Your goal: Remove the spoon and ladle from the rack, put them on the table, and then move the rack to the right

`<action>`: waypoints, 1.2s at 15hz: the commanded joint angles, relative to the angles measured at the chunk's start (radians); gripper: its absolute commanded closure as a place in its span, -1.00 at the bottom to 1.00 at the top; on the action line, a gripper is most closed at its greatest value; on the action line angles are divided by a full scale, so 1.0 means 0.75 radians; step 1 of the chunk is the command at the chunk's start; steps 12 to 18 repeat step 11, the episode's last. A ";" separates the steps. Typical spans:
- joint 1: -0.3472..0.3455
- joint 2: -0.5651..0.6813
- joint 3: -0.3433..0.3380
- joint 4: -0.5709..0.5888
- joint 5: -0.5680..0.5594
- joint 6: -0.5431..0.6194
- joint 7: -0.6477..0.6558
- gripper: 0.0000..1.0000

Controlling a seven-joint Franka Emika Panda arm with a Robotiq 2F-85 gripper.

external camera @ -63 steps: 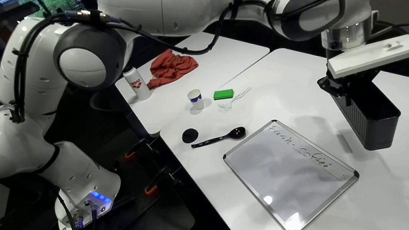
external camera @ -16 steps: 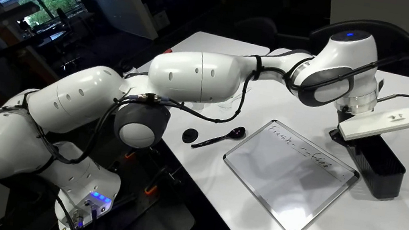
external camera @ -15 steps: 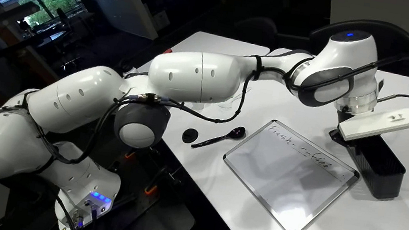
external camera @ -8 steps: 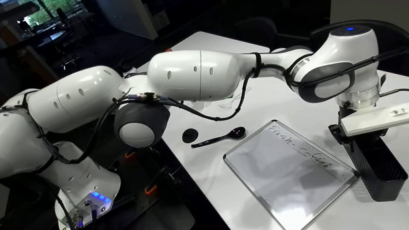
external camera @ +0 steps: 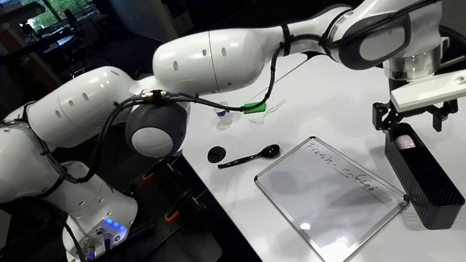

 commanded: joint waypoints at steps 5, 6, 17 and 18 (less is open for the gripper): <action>0.021 -0.228 -0.008 -0.030 0.014 -0.244 0.028 -1.00; 0.023 -0.242 -0.008 -0.028 0.014 -0.247 0.029 -1.00; 0.032 -0.278 -0.012 -0.033 0.012 -0.240 0.043 -1.00; 0.032 -0.278 -0.012 -0.033 0.012 -0.240 0.043 -1.00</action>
